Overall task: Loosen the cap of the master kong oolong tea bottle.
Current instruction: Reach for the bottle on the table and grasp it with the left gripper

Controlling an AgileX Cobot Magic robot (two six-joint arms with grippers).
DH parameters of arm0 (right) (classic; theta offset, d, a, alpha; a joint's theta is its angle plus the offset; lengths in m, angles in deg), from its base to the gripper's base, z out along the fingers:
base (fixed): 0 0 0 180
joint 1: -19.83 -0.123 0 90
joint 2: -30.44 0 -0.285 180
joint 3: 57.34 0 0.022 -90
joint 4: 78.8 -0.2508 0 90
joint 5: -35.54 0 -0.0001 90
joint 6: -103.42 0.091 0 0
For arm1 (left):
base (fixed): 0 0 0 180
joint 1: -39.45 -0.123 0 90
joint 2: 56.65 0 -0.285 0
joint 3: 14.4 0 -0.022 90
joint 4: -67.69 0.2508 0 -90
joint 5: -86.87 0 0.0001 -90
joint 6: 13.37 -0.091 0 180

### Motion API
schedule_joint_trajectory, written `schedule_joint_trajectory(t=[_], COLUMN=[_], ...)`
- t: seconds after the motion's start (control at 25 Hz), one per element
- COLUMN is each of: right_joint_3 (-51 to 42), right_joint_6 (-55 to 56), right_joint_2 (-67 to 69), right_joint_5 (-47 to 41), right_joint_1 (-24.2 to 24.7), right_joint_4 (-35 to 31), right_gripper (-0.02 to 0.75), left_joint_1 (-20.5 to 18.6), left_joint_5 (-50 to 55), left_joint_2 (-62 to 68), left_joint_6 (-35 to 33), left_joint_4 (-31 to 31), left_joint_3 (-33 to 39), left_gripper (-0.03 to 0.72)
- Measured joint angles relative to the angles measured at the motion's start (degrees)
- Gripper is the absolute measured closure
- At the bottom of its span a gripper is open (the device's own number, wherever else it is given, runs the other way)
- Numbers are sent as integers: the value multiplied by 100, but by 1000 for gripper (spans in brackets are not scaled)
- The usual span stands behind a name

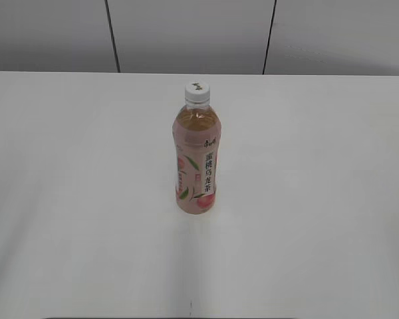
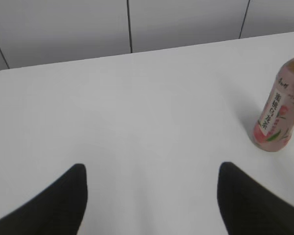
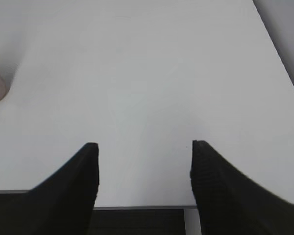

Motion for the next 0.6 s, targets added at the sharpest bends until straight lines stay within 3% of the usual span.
schedule_joint_trajectory(t=[0.28,0.6], right_joint_3=[249,284], right_joint_6=[0,0], right_joint_2=[511,1171], right_joint_5=[92,577], right_joint_1=[0,0], right_joint_4=[-7,-46], right_gripper=[286,286], left_joint_1=[0,0], left_joint_5=[-1098,-2277], left_joint_2=[780,940], left_joint_6=[-663,-1348], left_joint_4=[-689,-919], left_joint_3=[-6,125], left_gripper=[192,192])
